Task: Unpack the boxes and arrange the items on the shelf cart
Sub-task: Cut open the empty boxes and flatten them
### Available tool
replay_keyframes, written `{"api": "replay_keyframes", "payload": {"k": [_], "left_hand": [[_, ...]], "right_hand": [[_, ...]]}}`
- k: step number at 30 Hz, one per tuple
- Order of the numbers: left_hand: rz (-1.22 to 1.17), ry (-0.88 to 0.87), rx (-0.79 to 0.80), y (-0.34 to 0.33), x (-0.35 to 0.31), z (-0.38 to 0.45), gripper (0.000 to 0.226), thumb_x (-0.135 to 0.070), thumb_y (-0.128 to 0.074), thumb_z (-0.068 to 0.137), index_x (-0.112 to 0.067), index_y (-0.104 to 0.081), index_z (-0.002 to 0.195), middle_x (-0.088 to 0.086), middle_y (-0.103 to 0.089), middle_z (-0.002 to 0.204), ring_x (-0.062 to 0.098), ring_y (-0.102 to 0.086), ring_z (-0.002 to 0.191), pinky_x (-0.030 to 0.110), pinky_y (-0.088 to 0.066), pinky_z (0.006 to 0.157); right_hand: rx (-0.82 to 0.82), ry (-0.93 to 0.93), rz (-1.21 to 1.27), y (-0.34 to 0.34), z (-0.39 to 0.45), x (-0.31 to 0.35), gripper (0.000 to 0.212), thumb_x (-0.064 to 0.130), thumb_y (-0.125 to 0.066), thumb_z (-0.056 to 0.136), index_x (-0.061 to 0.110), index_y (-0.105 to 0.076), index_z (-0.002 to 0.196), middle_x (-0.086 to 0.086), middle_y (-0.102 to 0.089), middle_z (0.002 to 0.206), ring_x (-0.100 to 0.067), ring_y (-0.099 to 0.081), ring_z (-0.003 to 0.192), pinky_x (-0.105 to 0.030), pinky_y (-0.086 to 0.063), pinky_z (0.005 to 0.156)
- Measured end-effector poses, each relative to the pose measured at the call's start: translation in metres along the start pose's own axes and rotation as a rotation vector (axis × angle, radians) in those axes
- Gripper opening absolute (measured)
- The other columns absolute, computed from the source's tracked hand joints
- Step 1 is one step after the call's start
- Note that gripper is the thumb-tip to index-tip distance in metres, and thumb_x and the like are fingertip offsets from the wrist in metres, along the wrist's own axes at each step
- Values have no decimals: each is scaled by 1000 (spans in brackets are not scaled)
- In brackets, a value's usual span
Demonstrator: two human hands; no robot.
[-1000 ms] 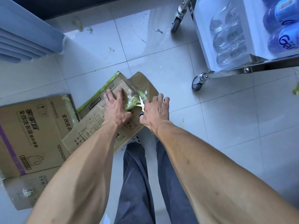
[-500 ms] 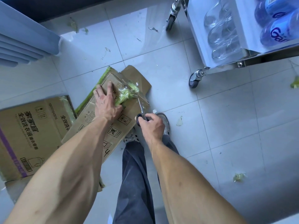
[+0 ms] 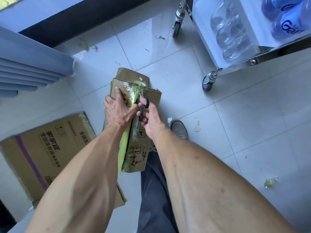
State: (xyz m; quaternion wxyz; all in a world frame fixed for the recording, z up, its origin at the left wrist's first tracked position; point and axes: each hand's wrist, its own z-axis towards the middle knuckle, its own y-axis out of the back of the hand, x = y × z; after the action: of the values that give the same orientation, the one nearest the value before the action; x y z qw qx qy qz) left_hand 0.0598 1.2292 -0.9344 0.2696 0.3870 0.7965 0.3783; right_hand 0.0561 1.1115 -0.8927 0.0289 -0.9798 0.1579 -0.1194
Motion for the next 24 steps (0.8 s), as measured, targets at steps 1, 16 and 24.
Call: {"api": "replay_keyframes", "payload": {"k": [1,16,24], "left_hand": [[-6,7,-11,0,3,-1,95,-58,-63,77,-26,-15,154,23,-45,118,38,-49,106,48,-46,87],[-112,79,-30,-2,8,-22,83,-53,-57,75,-25,-25,146,20,-45,123,35,-49,108,49,-48,91],[-193,71,-31,3,7,-27,82,-43,-62,72,-23,-30,145,19,-44,128,32,-47,113,44,-43,96]], "right_hand": [[4,4,-5,0,3,0,31,48,-73,68,21,-67,81,-5,-61,68,-9,-38,50,-27,-25,52],[-70,78,86,-9,16,-17,13,7,-78,77,18,-73,83,8,-63,49,2,-52,40,-20,-37,50],[-120,75,21,-14,16,-5,9,15,-80,73,17,-71,71,4,-60,48,-4,-47,39,-16,-36,43]]}}
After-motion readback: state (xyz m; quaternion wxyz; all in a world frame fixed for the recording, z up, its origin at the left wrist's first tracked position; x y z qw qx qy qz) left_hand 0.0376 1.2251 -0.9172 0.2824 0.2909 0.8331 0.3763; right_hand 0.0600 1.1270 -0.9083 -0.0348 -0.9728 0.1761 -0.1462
